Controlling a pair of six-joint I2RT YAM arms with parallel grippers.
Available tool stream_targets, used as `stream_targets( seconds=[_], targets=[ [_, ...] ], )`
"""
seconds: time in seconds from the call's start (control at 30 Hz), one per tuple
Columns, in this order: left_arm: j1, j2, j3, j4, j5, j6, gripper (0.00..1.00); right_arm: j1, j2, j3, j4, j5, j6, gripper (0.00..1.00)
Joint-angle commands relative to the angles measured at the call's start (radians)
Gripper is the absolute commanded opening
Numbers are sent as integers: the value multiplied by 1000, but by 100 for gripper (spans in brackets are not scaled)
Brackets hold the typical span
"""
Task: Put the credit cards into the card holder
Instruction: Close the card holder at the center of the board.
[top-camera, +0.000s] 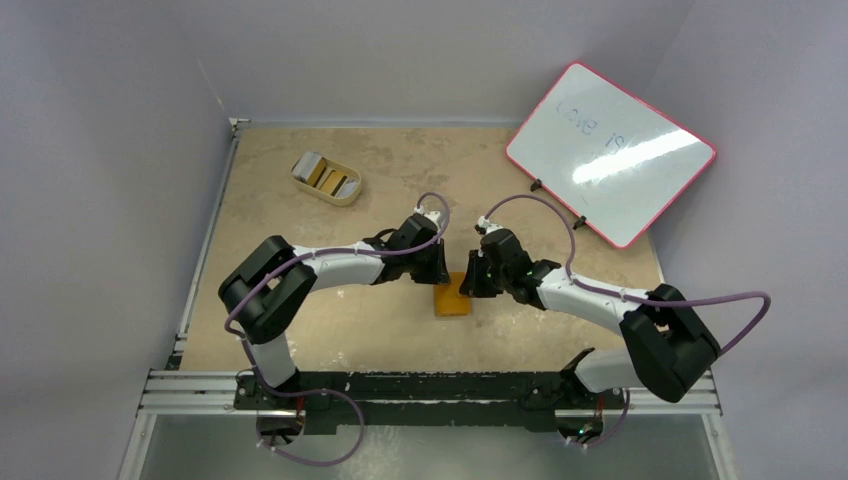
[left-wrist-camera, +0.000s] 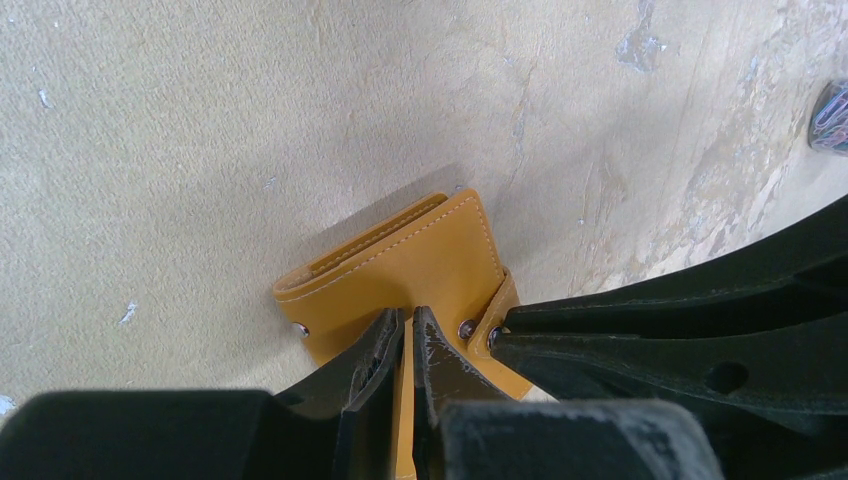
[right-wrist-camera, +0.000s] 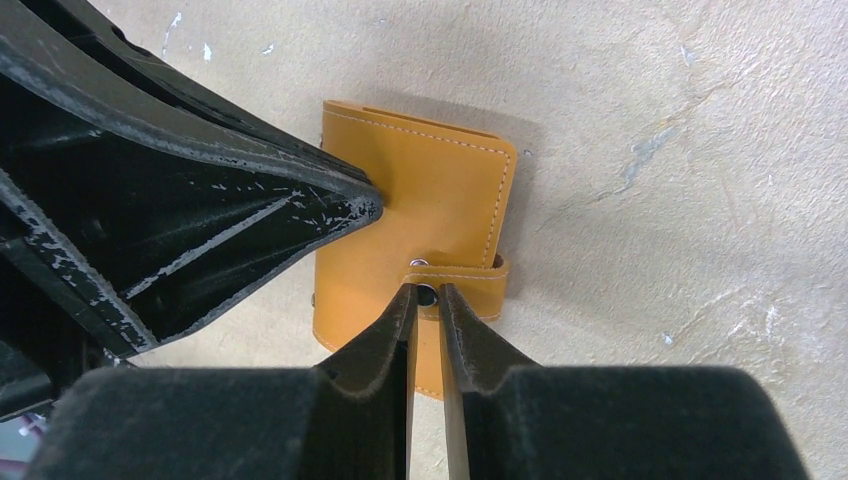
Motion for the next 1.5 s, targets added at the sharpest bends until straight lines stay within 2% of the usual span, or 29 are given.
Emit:
stream_targets(
  seconds=[0.0, 0.57, 0.97, 1.07, 1.2, 1.37, 1.47],
  targets=[
    [-4, 19, 29, -7, -40, 27, 8, 4, -11, -9, 18, 2, -9, 16],
    [-6, 20, 33, -13, -42, 29, 8, 5, 21, -50, 94, -31, 10, 18],
    [-9, 24, 30, -10, -42, 27, 8, 5, 64, -40, 120, -4, 20, 14],
    [-12, 8, 32, -14, -45, 17, 8, 4, 48, -20, 83, 32, 28, 13],
    [-14, -68, 50, -85, -99, -21, 8, 5, -50, -10, 24, 60, 60, 15],
    [-14, -169, 16, -144, -175, -35, 19, 5, -113, -48, 22, 60, 81, 20],
    [-13, -168, -8, -139, -177, -33, 25, 5, -103, -66, 57, 42, 84, 22]
  ],
)
